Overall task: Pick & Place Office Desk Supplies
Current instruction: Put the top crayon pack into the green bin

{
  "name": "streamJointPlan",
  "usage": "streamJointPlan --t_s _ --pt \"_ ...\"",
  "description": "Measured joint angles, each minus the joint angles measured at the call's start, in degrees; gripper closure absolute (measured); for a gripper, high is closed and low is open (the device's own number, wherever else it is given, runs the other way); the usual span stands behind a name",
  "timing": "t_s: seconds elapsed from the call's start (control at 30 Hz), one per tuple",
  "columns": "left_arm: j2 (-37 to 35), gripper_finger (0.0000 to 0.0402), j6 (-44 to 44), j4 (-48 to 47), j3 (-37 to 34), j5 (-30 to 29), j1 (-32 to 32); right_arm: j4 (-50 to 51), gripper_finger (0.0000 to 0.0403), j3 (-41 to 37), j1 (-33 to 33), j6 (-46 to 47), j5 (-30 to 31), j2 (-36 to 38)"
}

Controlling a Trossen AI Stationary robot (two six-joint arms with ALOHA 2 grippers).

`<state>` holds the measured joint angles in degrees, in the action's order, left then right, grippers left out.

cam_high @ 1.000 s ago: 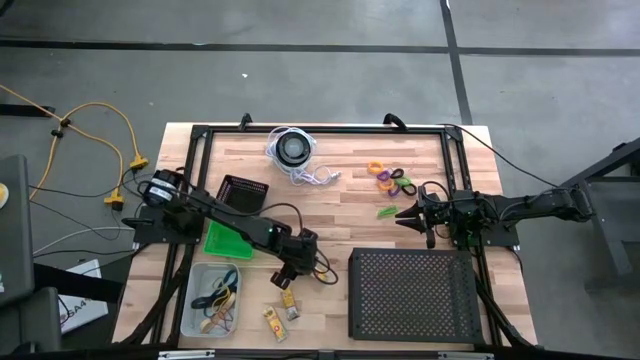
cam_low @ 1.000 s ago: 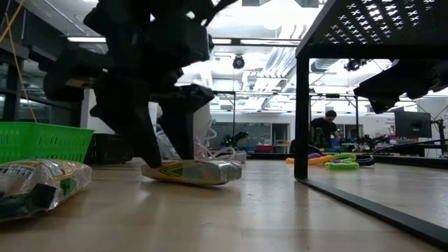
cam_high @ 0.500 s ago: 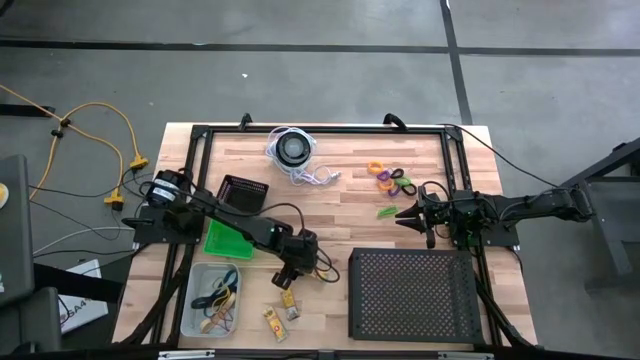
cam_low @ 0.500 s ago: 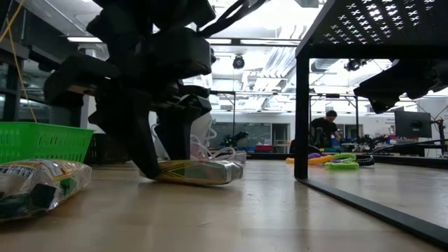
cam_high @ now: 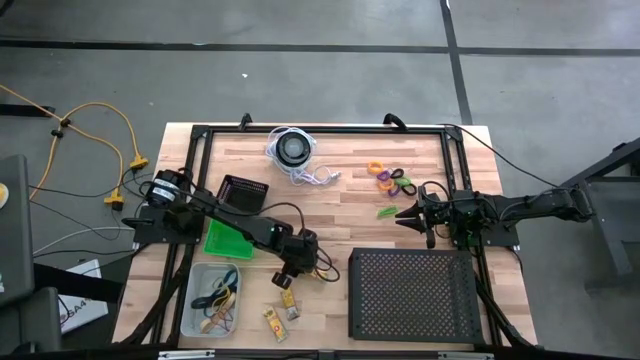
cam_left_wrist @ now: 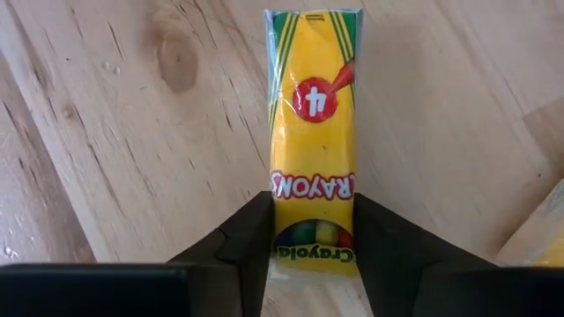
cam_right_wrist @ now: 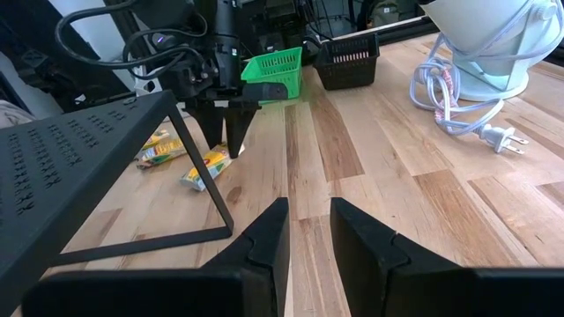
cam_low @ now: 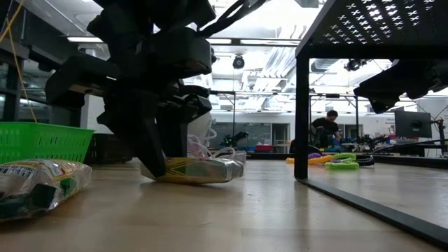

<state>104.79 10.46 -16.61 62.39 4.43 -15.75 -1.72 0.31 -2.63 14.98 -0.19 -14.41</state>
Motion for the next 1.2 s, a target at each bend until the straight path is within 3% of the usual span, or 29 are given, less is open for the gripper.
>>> streamJointPlan --t_s 0.37,0.7,1.03,1.2 --pt "-0.2 0.0274 -2.7 -0.2 0.0 0.1 0.9 0.0 0.0330 0.0 0.0 0.0 0.0 0.0" --pt "-5.9 0.0274 -9.0 -5.9 0.0 -0.5 7.6 0.0 0.0330 0.0 0.0 0.0 0.0 0.0" --pt "-13.2 0.0274 -13.4 -12.3 0.0 -9.2 9.3 0.0 0.0330 0.0 0.0 0.0 0.0 0.0" --pt "-13.3 0.0274 -17.3 -14.4 0.0 -9.7 9.3 0.0 0.0330 0.0 0.0 0.0 0.0 0.0"
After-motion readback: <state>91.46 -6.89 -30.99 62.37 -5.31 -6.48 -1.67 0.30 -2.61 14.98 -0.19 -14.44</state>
